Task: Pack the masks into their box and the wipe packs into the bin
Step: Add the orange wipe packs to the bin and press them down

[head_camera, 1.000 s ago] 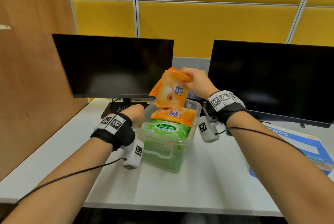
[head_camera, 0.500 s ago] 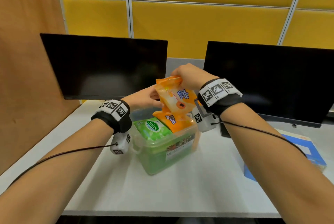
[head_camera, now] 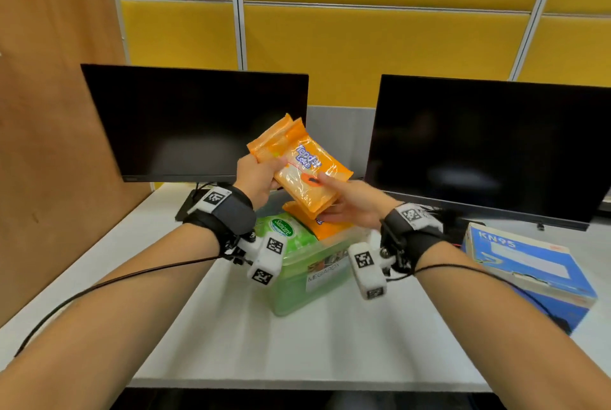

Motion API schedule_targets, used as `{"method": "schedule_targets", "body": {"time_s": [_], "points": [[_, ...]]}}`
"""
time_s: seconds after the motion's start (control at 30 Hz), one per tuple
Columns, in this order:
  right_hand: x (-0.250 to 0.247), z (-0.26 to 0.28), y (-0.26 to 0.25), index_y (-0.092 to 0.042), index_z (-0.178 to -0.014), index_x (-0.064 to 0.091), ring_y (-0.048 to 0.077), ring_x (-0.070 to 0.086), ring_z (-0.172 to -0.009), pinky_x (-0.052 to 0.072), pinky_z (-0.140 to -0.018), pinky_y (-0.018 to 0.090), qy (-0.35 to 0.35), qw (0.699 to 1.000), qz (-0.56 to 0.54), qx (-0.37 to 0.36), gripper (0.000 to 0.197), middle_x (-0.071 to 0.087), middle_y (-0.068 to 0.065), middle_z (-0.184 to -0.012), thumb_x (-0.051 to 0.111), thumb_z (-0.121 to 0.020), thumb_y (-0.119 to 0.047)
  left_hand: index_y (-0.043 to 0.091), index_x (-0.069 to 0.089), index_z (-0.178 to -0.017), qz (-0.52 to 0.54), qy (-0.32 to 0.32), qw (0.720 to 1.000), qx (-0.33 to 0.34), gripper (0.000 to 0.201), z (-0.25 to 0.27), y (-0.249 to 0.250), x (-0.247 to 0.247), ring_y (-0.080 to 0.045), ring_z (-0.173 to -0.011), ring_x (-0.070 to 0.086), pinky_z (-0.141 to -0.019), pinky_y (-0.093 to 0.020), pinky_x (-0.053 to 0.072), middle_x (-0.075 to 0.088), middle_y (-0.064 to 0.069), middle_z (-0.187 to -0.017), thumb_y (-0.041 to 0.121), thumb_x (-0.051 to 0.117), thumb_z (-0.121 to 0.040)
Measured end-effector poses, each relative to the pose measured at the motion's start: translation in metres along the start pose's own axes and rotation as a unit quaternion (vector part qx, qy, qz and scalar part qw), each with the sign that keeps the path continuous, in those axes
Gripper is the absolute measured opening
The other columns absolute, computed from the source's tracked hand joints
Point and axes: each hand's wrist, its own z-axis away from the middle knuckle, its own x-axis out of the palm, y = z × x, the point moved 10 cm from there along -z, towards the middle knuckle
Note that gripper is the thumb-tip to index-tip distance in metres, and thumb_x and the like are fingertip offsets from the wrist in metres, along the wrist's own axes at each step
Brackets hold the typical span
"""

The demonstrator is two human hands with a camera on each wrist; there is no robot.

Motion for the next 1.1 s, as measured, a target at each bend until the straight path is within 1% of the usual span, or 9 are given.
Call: {"method": "schedule_targets", "body": {"time_s": [0.13, 0.23, 0.33, 0.43, 0.5, 0.63, 0.77, 0.9, 1.1], "points": [[-0.012, -0.003, -0.005, 0.0, -0.124, 0.054, 0.029, 0.069, -0.096, 0.057, -0.08, 0.045, 0.023, 0.987, -0.153, -0.029, 0.031, 0.07, 0.017, -0.109, 0.055, -0.094, -0.006, 0.0, 0.054, -0.119, 0.076, -0.045, 0.99, -0.111, 0.031, 0.013, -0.027, 0.019, -0.028, -0.095, 0.065, -0.07, -0.037, 0.059, 0.064, -0.017, -0.114, -0.003, 0.06, -0.089], [-0.042, -0.006, -0.027, -0.006, -0.133, 0.047, 0.037, 0.064, -0.107, 0.053, -0.088, 0.053, 0.076, 0.989, -0.056, -0.11, 0.057, 0.061, 0.02, -0.126, 0.071, -0.082, -0.005, -0.001, 0.055, -0.119, -0.031, -0.089, 0.991, -0.091, 0.032, 0.015, -0.02, 0.01, -0.028, -0.094, 0.066, -0.063, -0.031, 0.06, 0.065, -0.017, -0.111, -0.001, 0.062, -0.088], [-0.043, 0.0, -0.04, -0.021, -0.132, 0.041, 0.031, 0.064, -0.107, 0.054, -0.088, 0.049, 0.078, 0.984, 0.054, -0.148, 0.066, 0.059, 0.011, -0.123, 0.073, -0.078, 0.0, 0.003, 0.055, -0.122, -0.162, -0.118, 0.979, -0.038, 0.042, 0.016, -0.013, 0.006, -0.03, -0.103, 0.063, -0.076, -0.034, 0.055, 0.064, -0.015, -0.113, -0.008, 0.064, -0.082], [-0.028, 0.0, -0.032, -0.022, -0.132, 0.044, 0.026, 0.06, -0.106, 0.053, -0.089, 0.044, 0.041, 0.988, 0.057, -0.136, 0.069, 0.059, 0.007, -0.115, 0.064, -0.075, 0.01, 0.008, 0.058, -0.093, -0.221, -0.128, 0.964, -0.079, 0.03, 0.024, -0.03, 0.014, -0.029, -0.091, 0.06, -0.075, -0.034, 0.051, 0.063, -0.011, -0.093, -0.018, 0.053, -0.079], [-0.02, 0.001, -0.026, -0.017, -0.11, 0.056, 0.023, 0.06, -0.091, 0.054, -0.074, 0.036, 0.033, 0.988, 0.048, -0.141, 0.055, 0.06, 0.005, -0.093, 0.059, -0.061, 0.008, 0.01, 0.055, -0.083, -0.214, -0.104, 0.966, -0.105, 0.031, 0.024, -0.04, 0.014, -0.032, -0.094, 0.059, -0.082, -0.038, 0.051, 0.062, -0.012, -0.091, -0.019, 0.049, -0.076], [-0.018, -0.001, -0.017, -0.015, -0.107, 0.059, 0.028, 0.063, -0.098, 0.054, -0.078, 0.041, 0.03, 0.987, 0.092, -0.128, 0.061, 0.066, 0.01, -0.097, 0.053, -0.051, 0.005, 0.008, 0.061, -0.107, -0.213, -0.085, 0.967, -0.11, 0.041, 0.023, -0.045, 0.01, -0.034, -0.105, 0.06, -0.094, -0.05, 0.049, 0.065, -0.015, -0.112, -0.016, 0.057, -0.074], [-0.029, 0.002, -0.022, -0.022, -0.111, 0.056, 0.029, 0.061, -0.108, 0.05, -0.094, 0.051, 0.064, 0.977, 0.148, -0.141, 0.055, 0.067, 0.01, -0.11, 0.066, -0.064, 0.005, 0.01, 0.062, -0.102, -0.203, -0.093, 0.974, -0.045, 0.036, 0.022, -0.032, 0.012, -0.034, -0.101, 0.064, -0.089, -0.049, 0.053, 0.067, -0.016, -0.105, -0.013, 0.06, -0.075], [-0.03, 0.001, -0.035, -0.015, -0.109, 0.059, 0.029, 0.064, -0.102, 0.054, -0.088, 0.048, 0.092, 0.965, 0.176, -0.171, 0.044, 0.069, 0.011, -0.103, 0.064, -0.071, 0.005, 0.015, 0.053, -0.075, -0.294, -0.091, 0.95, 0.047, 0.024, 0.022, -0.009, 0.016, -0.032, -0.09, 0.061, -0.083, -0.044, 0.052, 0.06, -0.014, -0.087, -0.007, 0.063, -0.076], [-0.008, 0.006, -0.053, -0.009, -0.102, 0.064, 0.022, 0.069, -0.081, 0.06, -0.069, 0.036, 0.039, 0.958, 0.249, -0.137, 0.026, 0.07, 0.012, -0.09, 0.066, -0.079, 0.002, 0.011, 0.061, -0.072, -0.439, -0.046, 0.89, 0.113, 0.009, 0.02, 0.014, 0.007, -0.031, -0.083, 0.062, -0.078, -0.042, 0.053, 0.063, -0.011, -0.077, 0.006, 0.068, -0.075]]}}
